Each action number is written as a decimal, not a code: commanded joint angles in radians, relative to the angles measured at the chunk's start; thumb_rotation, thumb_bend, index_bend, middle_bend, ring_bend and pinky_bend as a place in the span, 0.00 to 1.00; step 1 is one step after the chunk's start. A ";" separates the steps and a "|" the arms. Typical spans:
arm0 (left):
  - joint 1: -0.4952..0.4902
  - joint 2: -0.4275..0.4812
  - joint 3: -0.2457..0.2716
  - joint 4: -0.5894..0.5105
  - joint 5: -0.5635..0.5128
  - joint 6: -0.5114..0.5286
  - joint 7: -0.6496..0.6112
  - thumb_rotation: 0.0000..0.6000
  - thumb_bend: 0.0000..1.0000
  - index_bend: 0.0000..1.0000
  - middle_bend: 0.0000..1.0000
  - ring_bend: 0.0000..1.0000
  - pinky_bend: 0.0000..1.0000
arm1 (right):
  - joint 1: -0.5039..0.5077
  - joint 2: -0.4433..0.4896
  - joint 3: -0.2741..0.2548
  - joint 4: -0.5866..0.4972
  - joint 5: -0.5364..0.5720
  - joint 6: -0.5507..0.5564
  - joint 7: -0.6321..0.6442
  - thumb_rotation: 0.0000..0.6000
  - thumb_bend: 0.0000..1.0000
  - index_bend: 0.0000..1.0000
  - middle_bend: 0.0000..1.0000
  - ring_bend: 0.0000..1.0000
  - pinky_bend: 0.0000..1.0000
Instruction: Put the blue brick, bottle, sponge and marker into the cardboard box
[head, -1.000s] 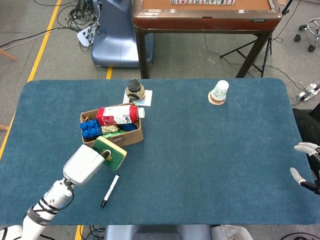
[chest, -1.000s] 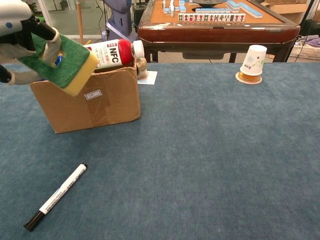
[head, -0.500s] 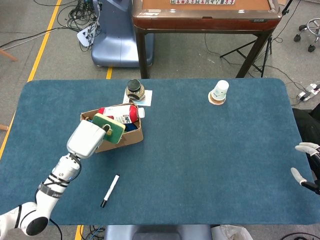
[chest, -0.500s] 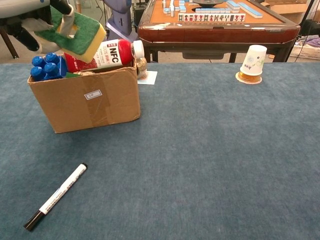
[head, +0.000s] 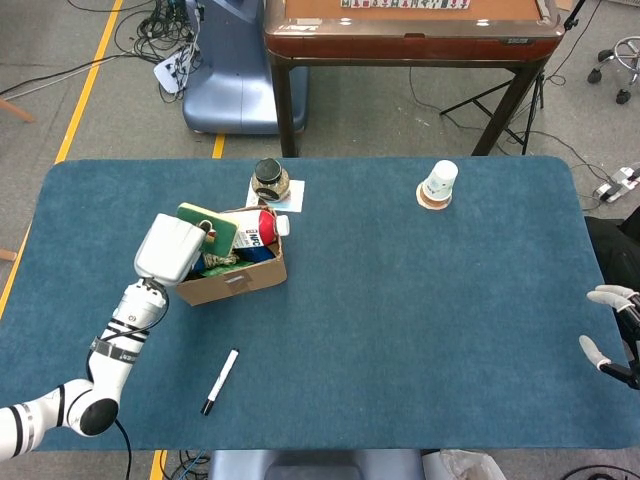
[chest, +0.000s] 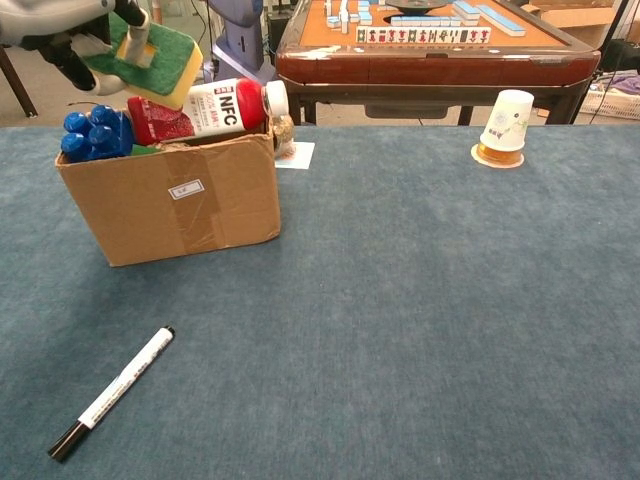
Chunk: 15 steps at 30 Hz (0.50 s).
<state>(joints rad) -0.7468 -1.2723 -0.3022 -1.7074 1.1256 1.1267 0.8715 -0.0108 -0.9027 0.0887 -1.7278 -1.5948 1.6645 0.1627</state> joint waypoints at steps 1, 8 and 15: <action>-0.016 -0.020 0.009 0.029 -0.021 0.001 0.016 1.00 0.32 0.63 1.00 0.83 0.93 | -0.001 0.001 0.000 0.000 -0.001 0.001 0.001 1.00 0.24 0.32 0.31 0.29 0.41; -0.032 -0.047 0.051 0.065 -0.036 -0.004 0.031 1.00 0.32 0.63 1.00 0.83 0.93 | -0.002 0.003 0.000 0.001 0.000 0.004 0.011 1.00 0.24 0.32 0.31 0.29 0.41; -0.050 -0.051 0.071 0.072 -0.062 -0.016 0.049 1.00 0.32 0.48 1.00 0.83 0.93 | -0.002 0.004 0.000 0.001 -0.001 0.005 0.013 1.00 0.24 0.32 0.31 0.29 0.41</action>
<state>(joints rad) -0.7962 -1.3229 -0.2323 -1.6364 1.0645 1.1105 0.9194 -0.0128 -0.8986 0.0887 -1.7267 -1.5956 1.6693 0.1755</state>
